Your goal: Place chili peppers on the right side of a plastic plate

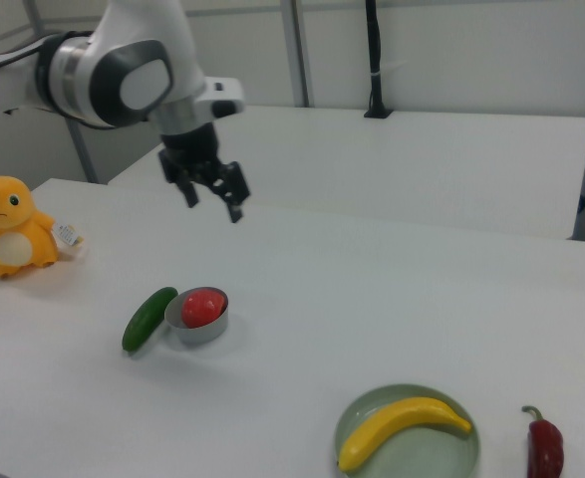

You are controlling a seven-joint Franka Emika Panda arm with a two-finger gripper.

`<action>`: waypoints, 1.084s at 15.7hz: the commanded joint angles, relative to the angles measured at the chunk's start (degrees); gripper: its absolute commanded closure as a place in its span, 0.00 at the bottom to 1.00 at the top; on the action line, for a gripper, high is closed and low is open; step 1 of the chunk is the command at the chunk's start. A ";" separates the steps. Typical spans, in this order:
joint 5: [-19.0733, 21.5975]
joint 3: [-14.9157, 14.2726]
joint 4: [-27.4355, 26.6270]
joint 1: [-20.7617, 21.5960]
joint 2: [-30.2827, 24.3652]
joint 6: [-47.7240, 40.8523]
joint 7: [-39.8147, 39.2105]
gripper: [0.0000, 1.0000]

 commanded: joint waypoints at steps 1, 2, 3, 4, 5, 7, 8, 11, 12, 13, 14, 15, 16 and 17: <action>0.77 0.33 -2.06 4.43 -1.13 -2.08 1.66 0.00; 0.77 2.34 -2.32 4.17 -1.21 -2.08 1.57 0.00; 0.77 3.84 -2.50 4.00 -1.13 -1.99 1.48 0.00; 0.77 4.81 -2.68 3.99 -1.04 -1.99 1.57 0.00; 0.77 5.86 -3.46 3.82 -1.04 -1.82 1.57 0.00; 0.77 8.15 -3.82 3.21 -0.69 -1.55 1.66 0.00; 0.77 8.50 -4.08 2.86 -0.77 -1.55 1.66 0.00; 0.77 8.60 -4.17 2.24 -0.51 -1.81 1.22 0.00; 0.77 8.68 -4.17 1.37 -0.51 -1.55 1.13 0.00; 0.77 8.68 -4.08 0.84 -0.51 -1.64 1.04 0.00; 0.77 8.68 -4.08 0.40 -0.51 -1.38 0.95 0.00; 0.77 8.68 -4.08 -0.04 -0.51 -1.29 0.95 0.00; 0.77 8.68 -4.08 -0.22 -0.60 -1.29 0.95 0.00; 0.77 8.68 -4.17 -0.40 -0.60 -1.29 1.13 0.00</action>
